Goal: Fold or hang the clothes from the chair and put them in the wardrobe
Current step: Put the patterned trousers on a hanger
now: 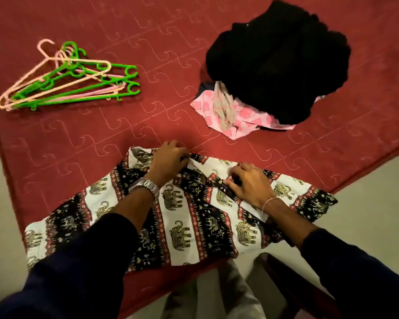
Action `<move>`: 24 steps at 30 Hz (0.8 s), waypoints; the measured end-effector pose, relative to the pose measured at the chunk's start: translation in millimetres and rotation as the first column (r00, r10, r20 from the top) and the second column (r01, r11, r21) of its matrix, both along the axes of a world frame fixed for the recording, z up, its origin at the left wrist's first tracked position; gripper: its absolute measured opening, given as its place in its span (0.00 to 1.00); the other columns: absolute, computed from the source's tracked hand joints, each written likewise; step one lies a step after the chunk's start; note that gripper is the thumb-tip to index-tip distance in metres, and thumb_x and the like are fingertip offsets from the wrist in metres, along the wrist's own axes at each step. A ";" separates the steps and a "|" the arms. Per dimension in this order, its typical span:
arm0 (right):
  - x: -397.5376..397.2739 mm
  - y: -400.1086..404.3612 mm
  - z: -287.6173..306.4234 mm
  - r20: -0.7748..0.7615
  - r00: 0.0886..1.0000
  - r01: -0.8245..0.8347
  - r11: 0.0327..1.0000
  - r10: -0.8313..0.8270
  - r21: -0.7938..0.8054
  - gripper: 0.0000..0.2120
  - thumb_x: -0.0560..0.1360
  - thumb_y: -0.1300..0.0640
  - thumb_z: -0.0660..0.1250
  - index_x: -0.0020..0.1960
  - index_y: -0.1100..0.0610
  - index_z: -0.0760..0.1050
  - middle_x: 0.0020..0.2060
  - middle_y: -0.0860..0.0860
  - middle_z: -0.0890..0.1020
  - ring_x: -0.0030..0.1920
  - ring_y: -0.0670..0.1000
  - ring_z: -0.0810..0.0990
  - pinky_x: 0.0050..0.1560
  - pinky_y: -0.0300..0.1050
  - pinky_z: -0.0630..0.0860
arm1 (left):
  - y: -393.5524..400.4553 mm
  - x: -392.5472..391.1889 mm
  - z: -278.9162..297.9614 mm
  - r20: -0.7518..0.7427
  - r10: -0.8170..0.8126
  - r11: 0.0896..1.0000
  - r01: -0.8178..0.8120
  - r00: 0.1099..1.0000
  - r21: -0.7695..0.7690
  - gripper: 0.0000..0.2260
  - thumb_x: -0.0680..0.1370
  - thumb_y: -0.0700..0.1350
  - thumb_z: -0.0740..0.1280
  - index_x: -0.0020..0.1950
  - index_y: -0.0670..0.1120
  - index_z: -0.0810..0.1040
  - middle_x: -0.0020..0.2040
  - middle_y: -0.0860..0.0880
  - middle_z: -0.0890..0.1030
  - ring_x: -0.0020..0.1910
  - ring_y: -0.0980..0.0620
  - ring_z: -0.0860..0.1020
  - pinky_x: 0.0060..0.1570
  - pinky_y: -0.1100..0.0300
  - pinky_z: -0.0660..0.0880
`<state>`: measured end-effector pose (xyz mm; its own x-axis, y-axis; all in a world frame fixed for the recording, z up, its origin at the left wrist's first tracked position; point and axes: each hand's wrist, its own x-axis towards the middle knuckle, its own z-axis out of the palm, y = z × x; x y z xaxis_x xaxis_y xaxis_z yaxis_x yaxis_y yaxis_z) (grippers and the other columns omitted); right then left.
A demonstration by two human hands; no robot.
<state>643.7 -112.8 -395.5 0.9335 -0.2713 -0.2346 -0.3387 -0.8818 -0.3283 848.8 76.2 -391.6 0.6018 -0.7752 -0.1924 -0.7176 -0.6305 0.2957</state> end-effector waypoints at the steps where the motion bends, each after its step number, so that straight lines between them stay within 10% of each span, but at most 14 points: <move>1: 1.1 -1.3 0.4 0.005 1.000 -0.017 1.000 0.016 0.016 0.18 0.79 0.41 0.61 0.56 0.53 0.78 0.49 0.53 0.80 0.48 0.53 0.77 0.50 0.54 0.80 | -2.6 0.1 0.8 0.000 0.006 1.000 -0.006 1.000 0.007 0.11 0.80 0.49 0.69 0.61 0.48 0.81 0.57 0.45 0.78 0.55 0.46 0.75 0.55 0.52 0.73; 8: 13.1 6.0 4.3 -0.076 0.997 0.012 0.989 -0.001 0.147 0.20 0.78 0.36 0.61 0.54 0.52 0.76 0.46 0.47 0.78 0.45 0.49 0.77 0.44 0.45 0.77 | -9.5 4.2 11.0 -0.010 0.066 0.997 -0.066 0.998 -0.034 0.09 0.80 0.49 0.68 0.56 0.45 0.80 0.48 0.47 0.82 0.44 0.50 0.78 0.45 0.58 0.73; 15: 36.1 -33.8 18.9 -0.106 0.976 0.214 0.935 -0.192 0.282 0.10 0.85 0.59 0.55 0.63 0.59 0.71 0.37 0.53 0.79 0.28 0.48 0.78 0.23 0.35 0.70 | -18.4 2.8 16.6 0.029 0.120 0.991 -0.122 0.992 0.047 0.10 0.84 0.50 0.61 0.56 0.45 0.73 0.41 0.47 0.80 0.36 0.47 0.78 0.39 0.51 0.79; 19: 44.7 -64.5 43.6 -0.219 0.975 0.125 0.898 -0.033 0.422 0.09 0.84 0.50 0.60 0.60 0.53 0.70 0.33 0.50 0.75 0.26 0.46 0.71 0.25 0.36 0.71 | -25.8 4.6 17.7 0.049 0.170 0.978 -0.174 0.984 0.112 0.11 0.85 0.47 0.58 0.63 0.42 0.70 0.34 0.50 0.72 0.31 0.50 0.74 0.33 0.55 0.76; 24: 25.5 -118.0 51.0 -0.346 0.938 0.035 0.999 -0.025 0.023 0.22 0.76 0.51 0.71 0.68 0.50 0.71 0.54 0.52 0.80 0.43 0.49 0.78 0.43 0.43 0.73 | -34.1 17.6 15.7 0.036 0.218 0.971 -0.220 0.975 0.096 0.12 0.85 0.47 0.59 0.65 0.41 0.69 0.35 0.50 0.74 0.31 0.50 0.74 0.35 0.54 0.77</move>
